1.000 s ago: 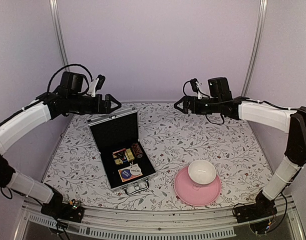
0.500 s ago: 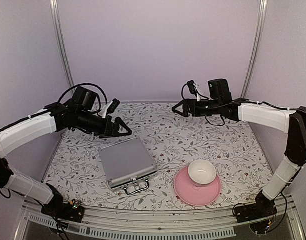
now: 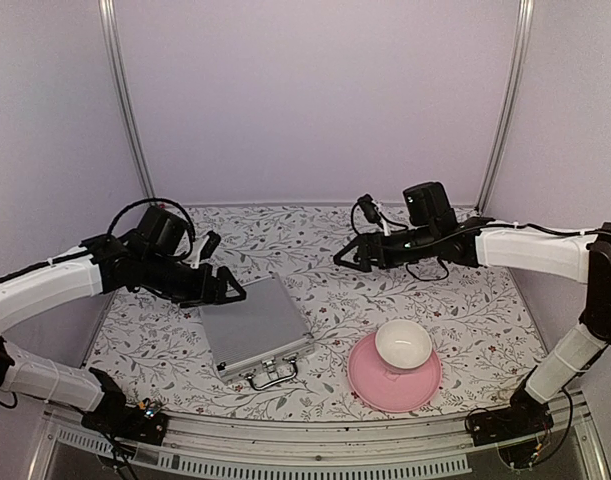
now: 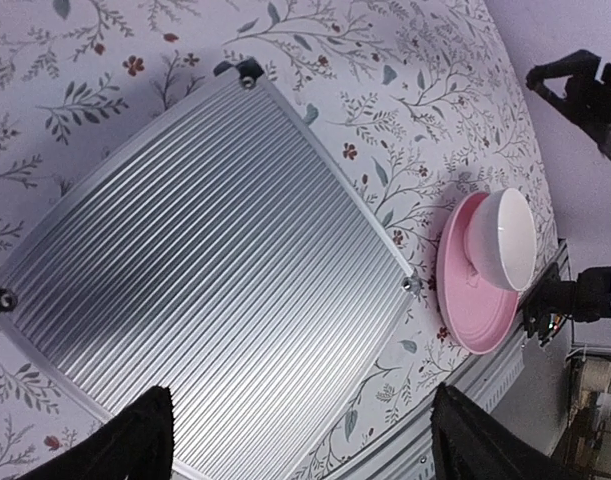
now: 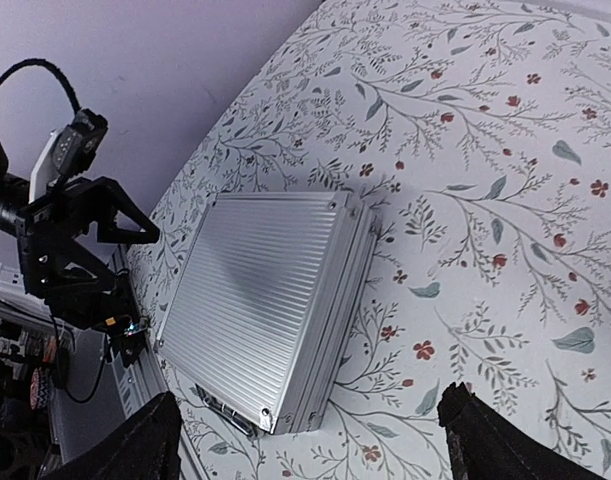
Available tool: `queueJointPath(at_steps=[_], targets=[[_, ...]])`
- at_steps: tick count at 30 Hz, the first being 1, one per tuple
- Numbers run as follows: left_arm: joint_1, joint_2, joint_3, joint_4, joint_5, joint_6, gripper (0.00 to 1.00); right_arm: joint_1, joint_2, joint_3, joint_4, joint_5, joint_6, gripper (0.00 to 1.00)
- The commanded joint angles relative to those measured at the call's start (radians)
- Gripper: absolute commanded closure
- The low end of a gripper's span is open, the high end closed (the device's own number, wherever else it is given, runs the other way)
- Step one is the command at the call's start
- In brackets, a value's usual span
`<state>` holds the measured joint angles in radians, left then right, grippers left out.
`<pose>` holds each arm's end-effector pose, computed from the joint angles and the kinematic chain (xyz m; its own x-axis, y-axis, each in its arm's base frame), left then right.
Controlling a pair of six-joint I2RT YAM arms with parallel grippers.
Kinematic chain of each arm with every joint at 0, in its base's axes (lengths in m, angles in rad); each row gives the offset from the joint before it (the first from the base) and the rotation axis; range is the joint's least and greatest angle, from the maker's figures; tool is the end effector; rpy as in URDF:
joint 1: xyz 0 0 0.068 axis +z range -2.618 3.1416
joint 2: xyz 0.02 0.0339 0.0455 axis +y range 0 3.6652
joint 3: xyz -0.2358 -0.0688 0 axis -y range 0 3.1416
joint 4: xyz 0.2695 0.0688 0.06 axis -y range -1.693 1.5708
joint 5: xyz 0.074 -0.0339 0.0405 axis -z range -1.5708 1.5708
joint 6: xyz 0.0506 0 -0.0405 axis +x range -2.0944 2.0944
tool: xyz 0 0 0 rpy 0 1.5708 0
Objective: Pack up texas hold em set
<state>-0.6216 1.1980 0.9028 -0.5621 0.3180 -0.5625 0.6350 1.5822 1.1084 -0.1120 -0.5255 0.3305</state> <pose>0.2260 -0.1813 0.2198 -0.9037 0.0242 -0.4276 0.2808 0.7872 -0.5490 0.2973 0.2506 0.2146 -0.6967 -0.1647 -0.6982 -0.6592 0.5306 0.5327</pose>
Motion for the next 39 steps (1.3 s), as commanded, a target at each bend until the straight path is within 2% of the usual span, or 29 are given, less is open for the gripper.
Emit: queueJointPath(at_steps=[1,6,10,17,23,29,39], targets=[[-0.007,-0.054,-0.102,-0.007,-0.094,-0.121,0.1,0.105,-0.003,-0.028,-0.009,0.024,0.083,0.1],[0.029,-0.089,-0.19,0.01,-0.047,-0.189,0.08,0.17,0.069,0.004,0.021,0.012,0.121,0.11],[0.033,-0.109,-0.245,0.044,0.014,-0.227,0.07,0.172,0.099,0.033,0.021,0.038,0.111,0.1],[0.034,-0.115,-0.305,0.002,0.045,-0.222,0.03,0.173,0.109,0.058,0.008,0.058,0.078,0.1],[0.035,-0.097,-0.402,0.24,0.171,-0.278,0.04,0.173,0.12,0.068,0.005,0.062,0.077,0.1],[0.042,-0.035,-0.405,0.304,0.185,-0.269,0.04,0.173,0.108,0.061,-0.003,0.083,0.072,0.14],[0.043,0.146,-0.373,0.498,0.232,-0.253,0.05,0.173,0.09,0.057,-0.028,0.097,0.057,0.15]])
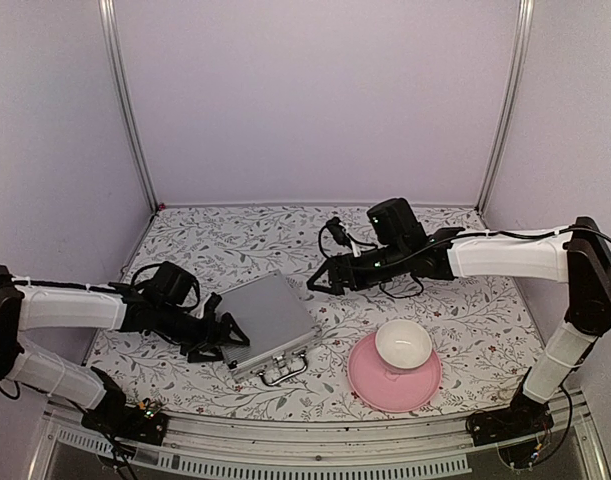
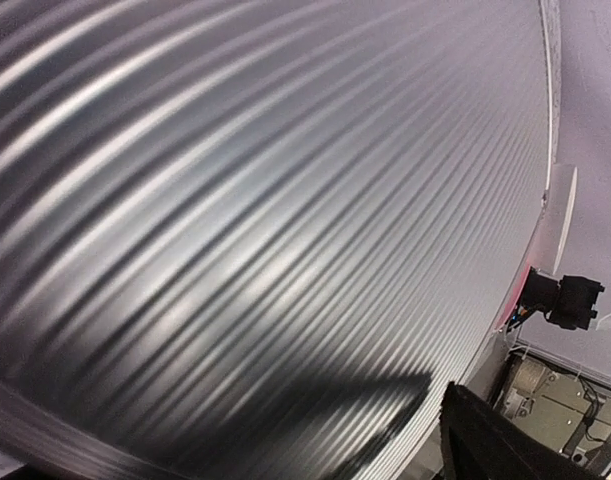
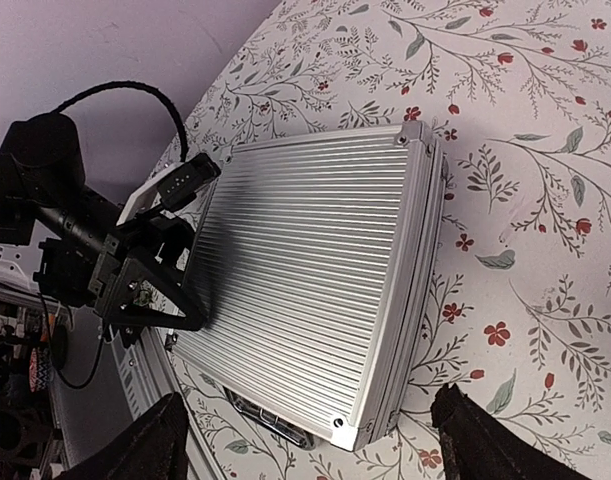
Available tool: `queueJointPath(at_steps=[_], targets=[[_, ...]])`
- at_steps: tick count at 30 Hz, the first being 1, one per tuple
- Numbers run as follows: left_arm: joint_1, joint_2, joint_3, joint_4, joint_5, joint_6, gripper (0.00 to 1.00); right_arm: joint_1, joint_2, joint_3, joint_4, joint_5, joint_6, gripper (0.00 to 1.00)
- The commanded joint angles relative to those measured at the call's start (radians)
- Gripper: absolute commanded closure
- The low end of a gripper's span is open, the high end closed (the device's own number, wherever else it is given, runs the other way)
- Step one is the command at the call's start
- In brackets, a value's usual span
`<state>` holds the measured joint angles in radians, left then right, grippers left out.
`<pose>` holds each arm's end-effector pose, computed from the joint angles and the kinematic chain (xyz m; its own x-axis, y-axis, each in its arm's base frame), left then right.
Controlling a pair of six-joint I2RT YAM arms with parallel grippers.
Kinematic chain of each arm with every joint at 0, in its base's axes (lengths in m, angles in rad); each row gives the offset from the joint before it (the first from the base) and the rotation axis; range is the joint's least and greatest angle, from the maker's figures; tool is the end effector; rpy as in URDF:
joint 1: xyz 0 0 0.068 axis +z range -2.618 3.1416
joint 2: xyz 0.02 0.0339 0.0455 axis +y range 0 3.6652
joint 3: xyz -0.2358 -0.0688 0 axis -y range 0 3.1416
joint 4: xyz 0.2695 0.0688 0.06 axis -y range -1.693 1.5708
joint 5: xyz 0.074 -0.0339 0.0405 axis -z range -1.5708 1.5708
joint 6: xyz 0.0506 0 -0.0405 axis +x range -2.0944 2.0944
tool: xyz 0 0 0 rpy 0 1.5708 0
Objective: Pack up texas hold em set
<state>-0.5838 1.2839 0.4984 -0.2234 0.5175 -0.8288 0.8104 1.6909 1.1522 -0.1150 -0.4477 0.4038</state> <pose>0.1941 -0.1582 0.0917 -0.9924 -0.1122 -0.0514 -0.0482 0.7357 -0.6756 0.2635 0.3088 0.1881 -0.7351 -0.2589 -0.6266 -0.6537 0.5155 0.5540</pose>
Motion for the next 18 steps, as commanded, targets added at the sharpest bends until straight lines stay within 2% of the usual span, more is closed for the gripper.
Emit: queueJointPath(at_steps=[1,11,15,18], targets=[[0.006,0.084,0.042,0.181,0.034,0.018,0.05,-0.003,-0.022,0.01,-0.029,0.023,-0.017,0.15],[0.006,0.241,0.151,0.329,0.019,0.056,0.06,-0.002,-0.042,-0.008,-0.041,0.02,0.001,0.15],[0.007,0.235,0.185,0.204,-0.039,0.135,0.06,-0.003,-0.046,-0.016,-0.059,0.001,0.004,0.16],[0.007,0.164,0.196,0.064,-0.148,0.203,0.06,-0.003,-0.051,-0.03,-0.074,-0.01,0.007,0.17]])
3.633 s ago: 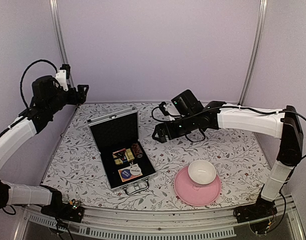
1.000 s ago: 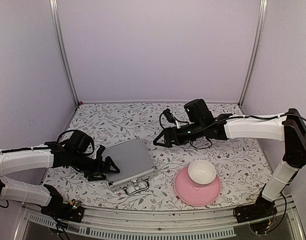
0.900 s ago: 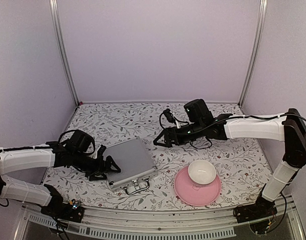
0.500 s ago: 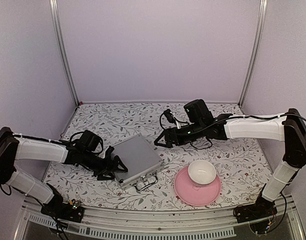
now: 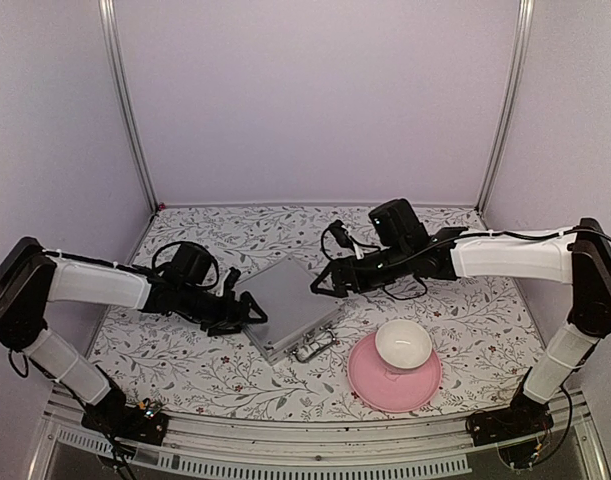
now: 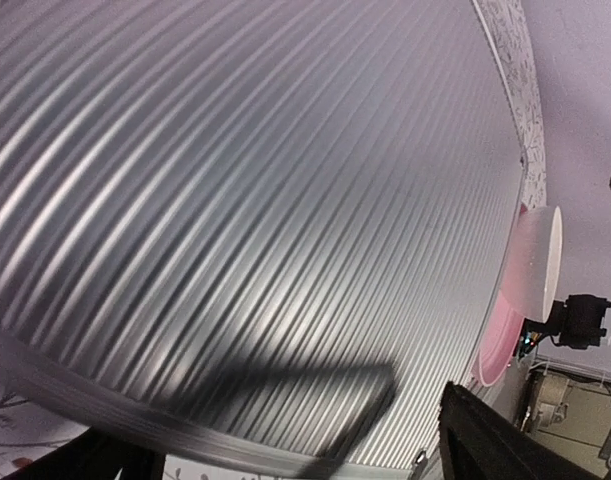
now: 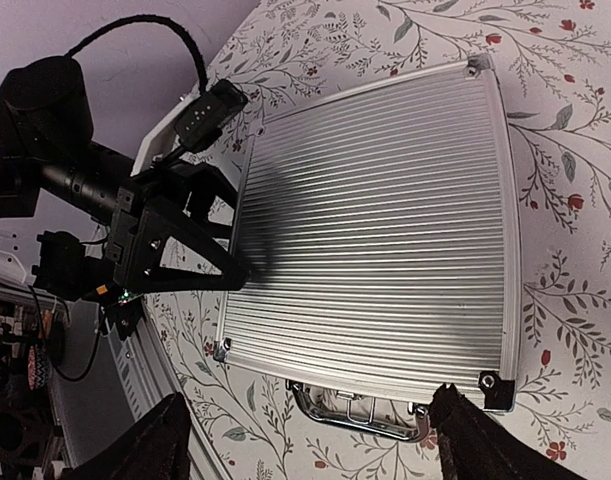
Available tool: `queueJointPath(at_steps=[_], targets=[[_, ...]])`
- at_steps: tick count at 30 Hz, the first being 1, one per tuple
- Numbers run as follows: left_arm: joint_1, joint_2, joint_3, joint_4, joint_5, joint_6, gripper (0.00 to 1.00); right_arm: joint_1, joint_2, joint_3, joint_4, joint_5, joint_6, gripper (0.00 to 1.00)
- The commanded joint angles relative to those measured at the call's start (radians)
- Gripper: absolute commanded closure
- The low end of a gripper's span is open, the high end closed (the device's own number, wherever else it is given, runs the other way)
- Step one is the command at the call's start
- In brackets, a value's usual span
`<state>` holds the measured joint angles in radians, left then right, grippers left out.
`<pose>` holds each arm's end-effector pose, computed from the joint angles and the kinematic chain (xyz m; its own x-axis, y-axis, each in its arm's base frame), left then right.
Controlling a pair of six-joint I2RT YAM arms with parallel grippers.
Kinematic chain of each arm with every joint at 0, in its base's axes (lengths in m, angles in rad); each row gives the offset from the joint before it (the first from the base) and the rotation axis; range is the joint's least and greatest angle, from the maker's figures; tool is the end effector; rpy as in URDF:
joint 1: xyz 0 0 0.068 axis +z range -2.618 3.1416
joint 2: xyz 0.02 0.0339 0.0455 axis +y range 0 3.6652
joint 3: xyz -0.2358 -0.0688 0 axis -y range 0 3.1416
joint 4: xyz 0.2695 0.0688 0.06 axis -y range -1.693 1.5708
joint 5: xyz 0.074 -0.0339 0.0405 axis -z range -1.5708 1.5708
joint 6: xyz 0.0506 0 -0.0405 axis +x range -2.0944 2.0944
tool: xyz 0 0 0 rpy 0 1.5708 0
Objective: Pack up texas hold em set
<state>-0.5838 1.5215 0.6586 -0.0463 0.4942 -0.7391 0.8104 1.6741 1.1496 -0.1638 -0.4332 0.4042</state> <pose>0.2388 -0.1865 0.0897 -0.9772 -0.0652 -0.2020 0.0949 0.7171 -0.6905 0.2605 0.3047 0.1888 -0.7490 -0.2695 -0.6052 -0.6379 0.5402 0.5489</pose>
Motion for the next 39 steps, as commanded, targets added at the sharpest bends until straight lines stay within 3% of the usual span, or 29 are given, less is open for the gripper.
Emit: queueJointPath(at_steps=[1,4,10,21,26,39], targets=[[0.007,-0.107,0.036,-0.155,-0.173,0.131,0.06,-0.003,-0.034,-0.031,-0.033,-0.029,0.009,0.18],[0.005,-0.218,0.038,-0.267,-0.317,0.15,0.06,-0.004,-0.026,-0.039,-0.039,-0.05,0.02,0.2],[-0.067,-0.352,0.071,-0.217,-0.351,0.201,0.3,0.014,0.015,-0.042,-0.01,-0.135,0.082,0.23],[-0.258,-0.149,0.167,-0.094,-0.314,0.222,0.42,0.093,0.081,-0.047,0.024,-0.122,0.171,0.23],[-0.278,-0.105,0.158,-0.062,-0.3,0.202,0.51,0.109,0.113,-0.044,0.017,-0.109,0.174,0.23],[-0.287,-0.064,0.056,-0.018,-0.273,0.153,0.6,0.138,0.195,-0.003,-0.045,-0.027,0.17,0.23]])
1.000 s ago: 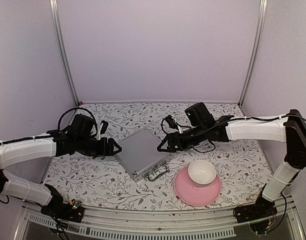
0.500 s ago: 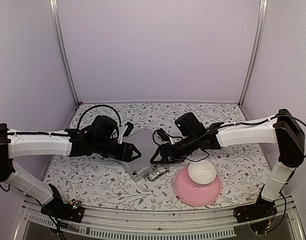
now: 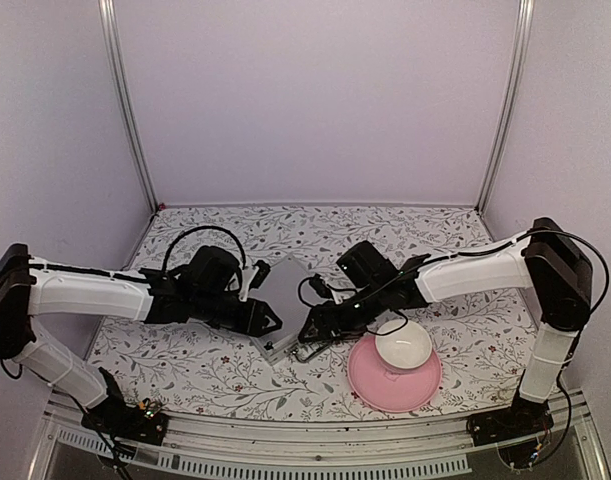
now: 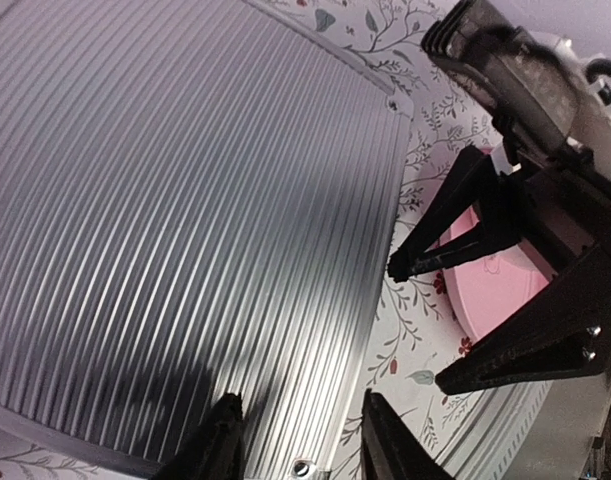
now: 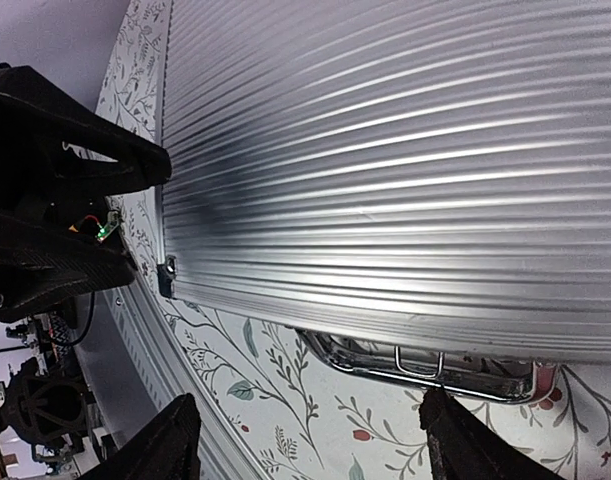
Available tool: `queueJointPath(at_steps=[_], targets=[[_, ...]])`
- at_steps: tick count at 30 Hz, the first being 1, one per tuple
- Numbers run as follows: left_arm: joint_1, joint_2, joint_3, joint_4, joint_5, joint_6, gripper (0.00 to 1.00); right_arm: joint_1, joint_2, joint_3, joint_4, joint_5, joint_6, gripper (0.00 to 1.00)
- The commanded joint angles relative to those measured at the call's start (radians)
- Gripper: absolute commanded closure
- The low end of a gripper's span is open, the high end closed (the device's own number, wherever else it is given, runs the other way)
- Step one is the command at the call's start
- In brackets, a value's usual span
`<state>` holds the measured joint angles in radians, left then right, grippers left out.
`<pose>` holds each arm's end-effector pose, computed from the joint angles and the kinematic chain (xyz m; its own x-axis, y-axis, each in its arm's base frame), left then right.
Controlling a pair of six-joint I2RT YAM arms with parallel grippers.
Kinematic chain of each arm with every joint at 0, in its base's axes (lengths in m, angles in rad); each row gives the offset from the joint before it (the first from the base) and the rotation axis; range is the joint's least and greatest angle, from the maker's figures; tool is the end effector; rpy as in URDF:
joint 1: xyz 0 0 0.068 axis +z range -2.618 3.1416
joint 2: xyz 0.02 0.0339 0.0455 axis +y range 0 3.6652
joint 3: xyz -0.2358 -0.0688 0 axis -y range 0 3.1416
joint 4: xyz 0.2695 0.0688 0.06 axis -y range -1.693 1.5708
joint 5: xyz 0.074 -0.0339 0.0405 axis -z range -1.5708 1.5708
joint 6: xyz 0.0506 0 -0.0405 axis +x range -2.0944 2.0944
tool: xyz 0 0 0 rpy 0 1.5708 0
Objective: Pack up texas hold em set
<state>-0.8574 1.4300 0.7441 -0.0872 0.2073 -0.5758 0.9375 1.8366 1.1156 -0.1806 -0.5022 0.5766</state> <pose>0.2028 -0.2502 0.1364 -0.8387 0.1549 -0.5221 0.4527 0.7312 -0.5103 0.2156 0.3348 0.1154 -0.8707 -0.3784 -0.3142 -0.4874 0.5778 0.6547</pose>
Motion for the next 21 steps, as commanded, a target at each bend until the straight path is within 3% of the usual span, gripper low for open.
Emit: queueJointPath(at_steps=[1,21], targets=[[-0.014,0.034,-0.033,0.02,0.019,-0.011,0.61,0.012,0.041,0.036,-0.033,0.048,-0.003,0.23],[-0.015,0.045,-0.083,-0.03,0.007,-0.026,0.65,0.024,0.121,0.087,-0.038,0.063,-0.016,0.23]])
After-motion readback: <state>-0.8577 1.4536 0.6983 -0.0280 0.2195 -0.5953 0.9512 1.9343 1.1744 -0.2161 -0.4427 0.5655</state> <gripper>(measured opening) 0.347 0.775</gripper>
